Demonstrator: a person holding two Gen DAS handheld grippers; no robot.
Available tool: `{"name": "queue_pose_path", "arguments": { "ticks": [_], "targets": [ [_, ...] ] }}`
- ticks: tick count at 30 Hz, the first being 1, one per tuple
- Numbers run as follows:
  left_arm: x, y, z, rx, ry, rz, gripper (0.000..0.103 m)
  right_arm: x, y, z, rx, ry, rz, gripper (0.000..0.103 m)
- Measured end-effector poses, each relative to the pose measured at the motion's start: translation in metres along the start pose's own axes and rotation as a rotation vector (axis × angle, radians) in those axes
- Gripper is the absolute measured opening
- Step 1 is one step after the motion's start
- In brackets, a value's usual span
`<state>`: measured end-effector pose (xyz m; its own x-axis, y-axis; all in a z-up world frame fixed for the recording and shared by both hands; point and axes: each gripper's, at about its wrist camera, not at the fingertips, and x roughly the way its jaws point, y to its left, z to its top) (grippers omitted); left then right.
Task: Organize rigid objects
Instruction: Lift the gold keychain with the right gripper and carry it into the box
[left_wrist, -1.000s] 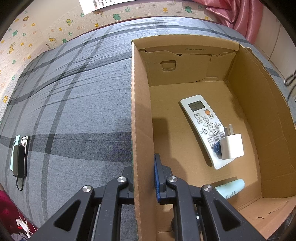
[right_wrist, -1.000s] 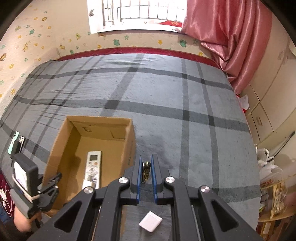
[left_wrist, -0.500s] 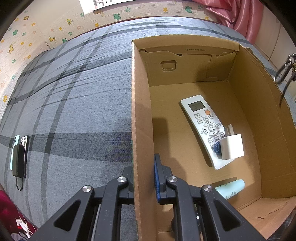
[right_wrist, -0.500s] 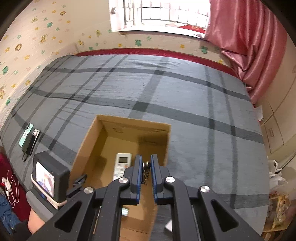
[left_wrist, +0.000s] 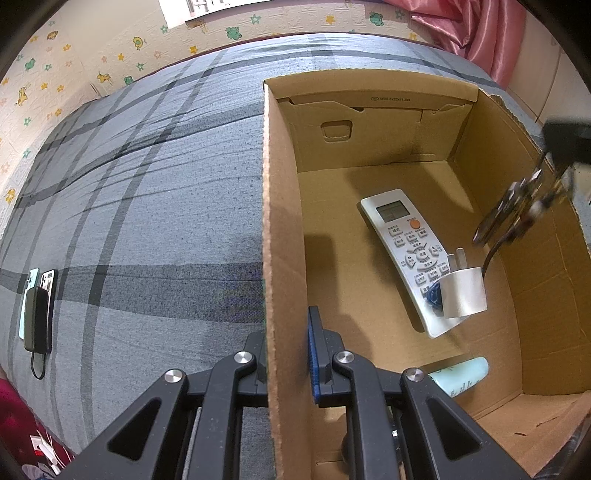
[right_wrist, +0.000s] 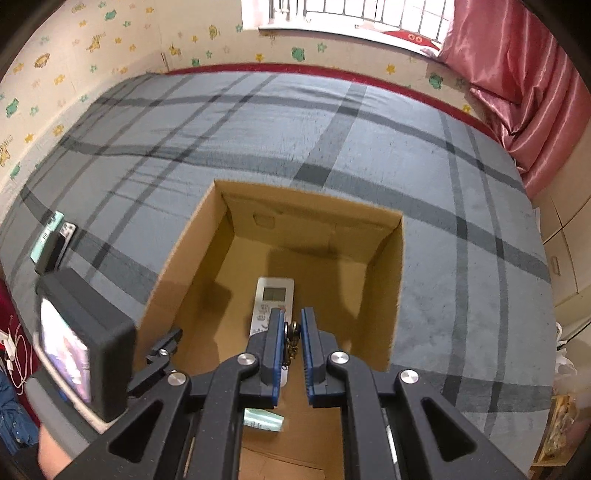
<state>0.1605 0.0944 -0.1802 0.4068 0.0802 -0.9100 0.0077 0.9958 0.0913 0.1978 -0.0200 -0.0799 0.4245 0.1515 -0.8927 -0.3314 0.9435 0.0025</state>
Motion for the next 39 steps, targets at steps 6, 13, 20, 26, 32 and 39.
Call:
{"name": "queue_pose_path", "arguments": {
  "ticks": [6, 13, 20, 26, 32, 39],
  "targets": [
    [0.001, 0.0, 0.0, 0.002, 0.001, 0.0, 0.013, 0.033, 0.008, -0.015, 0.005, 0.067, 0.003, 0.008],
    [0.001, 0.0, 0.0, 0.003, 0.001, 0.0, 0.013, 0.057, 0.011, -0.022, 0.018, 0.114, 0.01, 0.008],
    [0.0, -0.001, 0.0, 0.006, 0.001, 0.002, 0.013, 0.076, 0.013, -0.029, 0.021, 0.151, 0.011, 0.008],
    [0.001, -0.001, 0.0, 0.006, 0.001, 0.004, 0.013, 0.088, 0.009, -0.035, 0.043, 0.18, 0.014, 0.008],
    [0.0, -0.001, 0.0, 0.007, 0.001, 0.006, 0.013, 0.089, 0.007, -0.036, 0.051, 0.182, 0.022, 0.008],
    [0.0, -0.002, 0.0, 0.009, 0.001, 0.011, 0.013, 0.086, -0.001, -0.035, 0.063, 0.171, 0.036, 0.009]
  ]
}}
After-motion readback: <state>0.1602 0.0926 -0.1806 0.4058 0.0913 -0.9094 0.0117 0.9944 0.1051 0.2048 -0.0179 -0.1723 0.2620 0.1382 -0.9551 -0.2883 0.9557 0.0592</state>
